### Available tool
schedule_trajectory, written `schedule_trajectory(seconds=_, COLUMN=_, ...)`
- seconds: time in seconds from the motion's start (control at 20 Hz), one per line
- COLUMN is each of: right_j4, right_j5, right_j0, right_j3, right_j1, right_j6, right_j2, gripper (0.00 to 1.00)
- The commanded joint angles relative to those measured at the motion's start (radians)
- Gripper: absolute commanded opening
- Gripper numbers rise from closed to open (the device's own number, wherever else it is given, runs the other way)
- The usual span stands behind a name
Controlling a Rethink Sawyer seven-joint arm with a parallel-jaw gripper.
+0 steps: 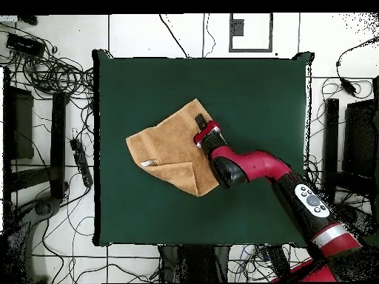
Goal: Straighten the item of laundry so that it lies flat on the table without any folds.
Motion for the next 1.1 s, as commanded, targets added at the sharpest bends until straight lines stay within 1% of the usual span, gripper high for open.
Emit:
schedule_trajectory(seconds=0.05, right_j4=0.001, right_j5=0.081, right_j0=0.124, right_j3=-0.268, right_j1=-0.015, right_j6=0.164, right_j2=-0.259, gripper=0.0)
schedule_trajectory(seconds=0.25, right_j4=0.047, right_j5=0.091, right_j0=0.173, right_j3=-0.292, right_j1=-0.024, right_j6=0.173, right_j2=-0.319, gripper=0.0)
schedule_trajectory(seconds=0.45, right_j4=0.092, right_j5=0.093, right_j0=0.202, right_j3=-0.306, right_j1=-0.027, right_j6=0.161, right_j2=-0.359, gripper=0.0)
schedule_trajectory(seconds=0.75, right_j4=0.127, right_j5=0.024, right_j0=0.224, right_j3=-0.318, right_j1=-0.026, right_j6=0.162, right_j2=-0.396, gripper=0.0)
schedule_trajectory(seconds=0.9, right_j4=0.137, right_j5=0.004, right_j0=0.228, right_j3=-0.323, right_j1=-0.021, right_j6=0.153, right_j2=-0.404, gripper=0.0)
schedule_trajectory(seconds=1.1, right_j4=0.137, right_j5=0.005, right_j0=0.217, right_j3=-0.333, right_j1=-0.012, right_j6=0.132, right_j2=-0.388, gripper=0.0)
